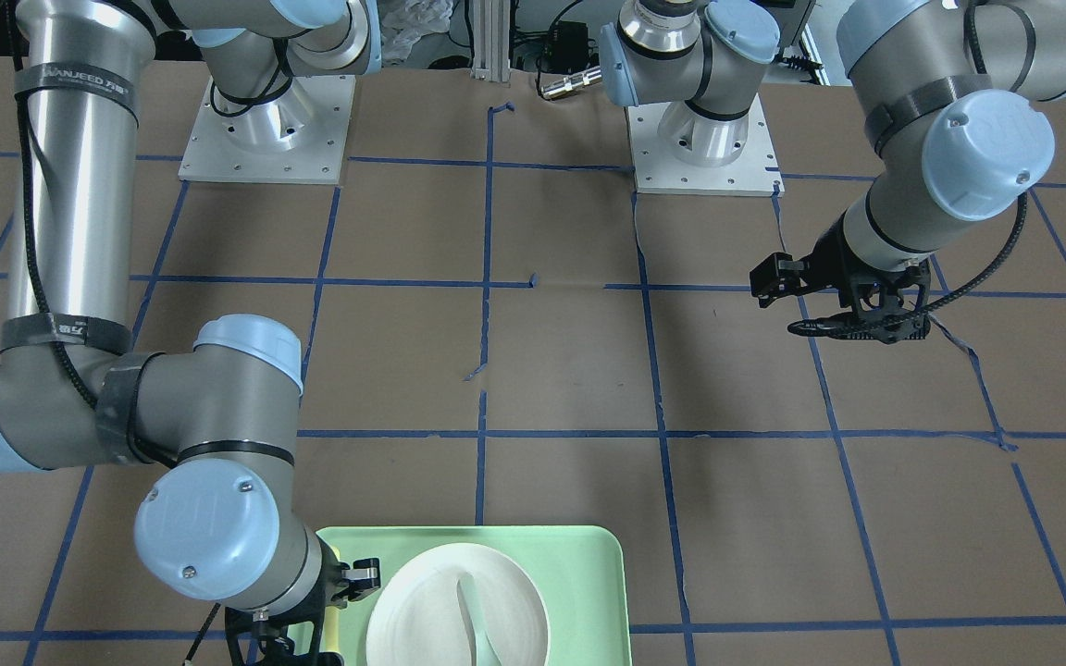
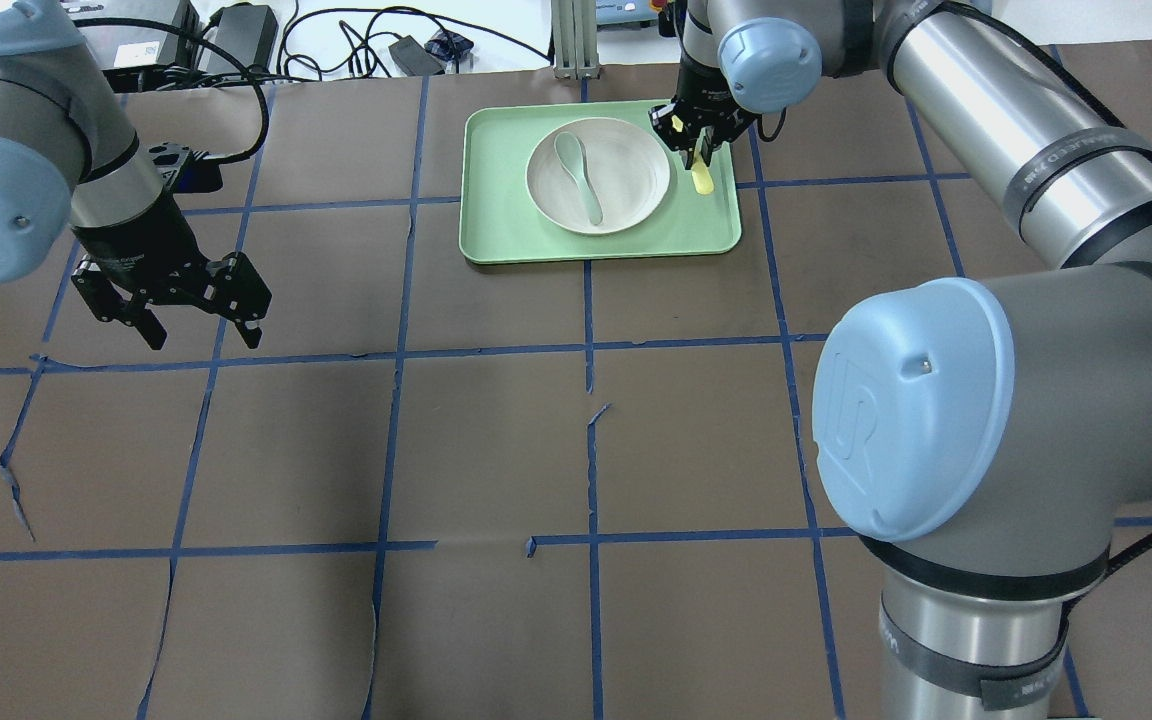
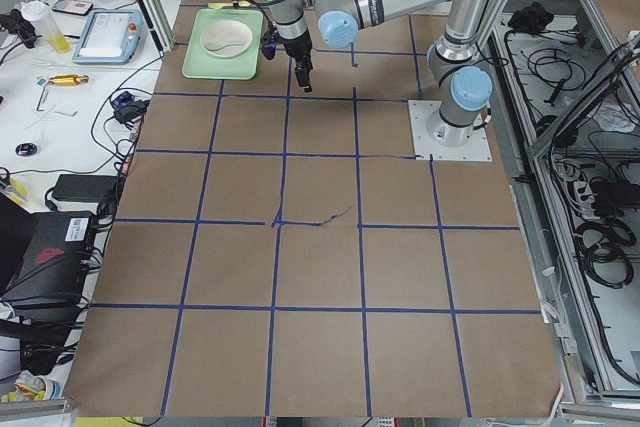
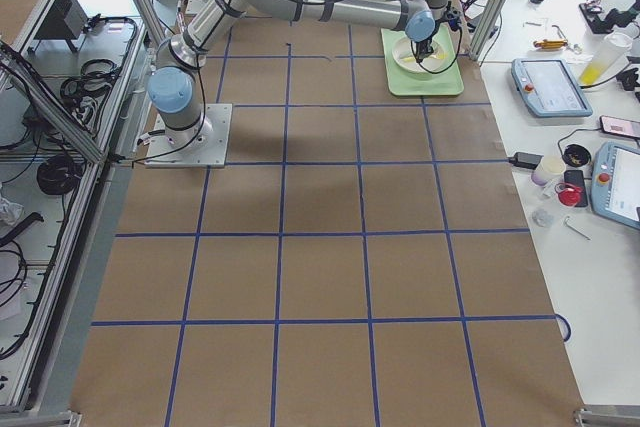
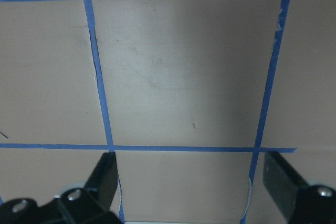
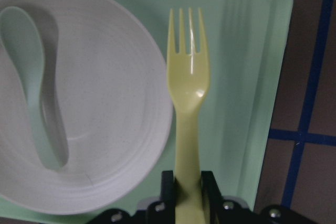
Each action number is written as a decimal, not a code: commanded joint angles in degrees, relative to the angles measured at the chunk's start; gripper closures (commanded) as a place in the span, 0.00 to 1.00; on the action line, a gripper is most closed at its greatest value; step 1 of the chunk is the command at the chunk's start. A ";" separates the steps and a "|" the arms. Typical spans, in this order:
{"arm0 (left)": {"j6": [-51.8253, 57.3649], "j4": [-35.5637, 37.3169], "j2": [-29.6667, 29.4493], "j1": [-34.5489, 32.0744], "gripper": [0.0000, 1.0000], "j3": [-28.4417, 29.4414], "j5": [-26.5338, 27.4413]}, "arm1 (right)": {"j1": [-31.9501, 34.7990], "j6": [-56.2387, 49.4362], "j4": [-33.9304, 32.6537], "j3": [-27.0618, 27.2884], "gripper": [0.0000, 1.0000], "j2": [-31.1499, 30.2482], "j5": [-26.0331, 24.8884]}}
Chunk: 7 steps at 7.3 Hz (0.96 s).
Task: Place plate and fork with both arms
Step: 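Lift the fork and set it on the tray beside the plate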
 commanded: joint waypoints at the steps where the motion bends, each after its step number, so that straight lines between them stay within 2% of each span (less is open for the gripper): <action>1: -0.18 -0.15 0.63 -0.11 0.00 -0.19 0.15 | -1.77 -0.94 -2.68 2.96 1.00 0.47 1.71; 3: -0.70 -0.24 1.33 -0.20 0.00 -0.54 0.15 | -1.77 6.06 -6.35 2.79 1.00 2.58 5.13; 5: -0.70 -0.33 1.34 -0.20 0.00 -0.63 0.15 | -1.77 5.84 -7.60 2.70 1.00 3.55 5.49; 6: -0.70 -0.42 1.16 -0.12 0.00 -0.72 -0.11 | -1.60 4.79 -7.52 2.88 0.38 3.56 7.75; 7: -0.18 -0.59 0.73 0.15 0.00 -0.81 -0.03 | -1.59 3.56 -7.35 3.49 0.19 3.29 7.60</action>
